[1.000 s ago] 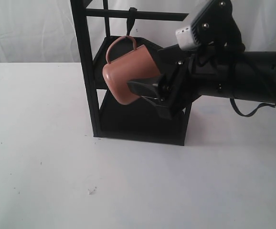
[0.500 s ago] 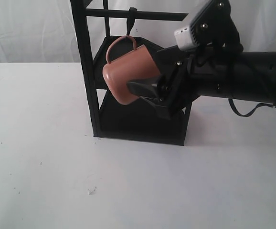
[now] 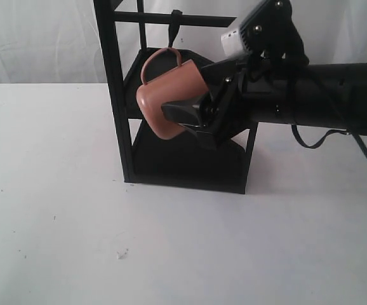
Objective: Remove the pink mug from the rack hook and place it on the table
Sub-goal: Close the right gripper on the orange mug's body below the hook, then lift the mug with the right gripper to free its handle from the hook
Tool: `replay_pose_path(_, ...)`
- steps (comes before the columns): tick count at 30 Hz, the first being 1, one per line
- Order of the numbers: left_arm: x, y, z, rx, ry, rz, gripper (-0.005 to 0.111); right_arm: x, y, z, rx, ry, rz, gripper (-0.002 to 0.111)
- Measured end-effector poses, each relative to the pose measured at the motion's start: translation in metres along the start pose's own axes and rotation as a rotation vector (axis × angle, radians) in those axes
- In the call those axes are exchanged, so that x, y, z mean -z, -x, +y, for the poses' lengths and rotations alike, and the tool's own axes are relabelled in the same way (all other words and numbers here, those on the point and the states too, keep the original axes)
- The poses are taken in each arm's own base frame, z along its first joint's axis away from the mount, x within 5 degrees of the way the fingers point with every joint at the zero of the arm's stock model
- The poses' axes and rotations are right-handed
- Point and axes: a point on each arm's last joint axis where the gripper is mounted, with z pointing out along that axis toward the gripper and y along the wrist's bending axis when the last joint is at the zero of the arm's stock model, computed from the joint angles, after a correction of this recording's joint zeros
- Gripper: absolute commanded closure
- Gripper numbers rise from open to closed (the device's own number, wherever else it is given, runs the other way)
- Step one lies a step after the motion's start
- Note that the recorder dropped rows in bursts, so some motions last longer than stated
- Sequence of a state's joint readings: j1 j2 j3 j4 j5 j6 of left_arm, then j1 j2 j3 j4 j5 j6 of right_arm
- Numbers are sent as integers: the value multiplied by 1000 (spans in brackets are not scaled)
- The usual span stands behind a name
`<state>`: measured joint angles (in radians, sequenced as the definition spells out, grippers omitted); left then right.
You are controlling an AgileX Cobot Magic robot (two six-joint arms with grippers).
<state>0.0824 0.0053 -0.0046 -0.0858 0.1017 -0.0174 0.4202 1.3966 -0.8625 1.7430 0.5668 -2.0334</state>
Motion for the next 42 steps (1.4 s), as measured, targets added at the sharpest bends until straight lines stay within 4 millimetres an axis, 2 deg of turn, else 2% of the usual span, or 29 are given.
replay_pose_path(11,0,0,0,0,0,0,107,-5,-1,8,-58,77,-14,27)
replay_pose_path(18,0,0,0,0,0,0,107,-18,-9,16,-66,109,23,28)
replay_pose_path(30,0,0,0,0,0,0,107,-22,-5,13,-59,96,20,30)
replay_pose_path(35,0,0,0,0,0,0,107,-30,-11,14,-68,110,42,30)
replay_pose_path(42,0,0,0,0,0,0,107,-39,-5,14,-55,116,33,30)
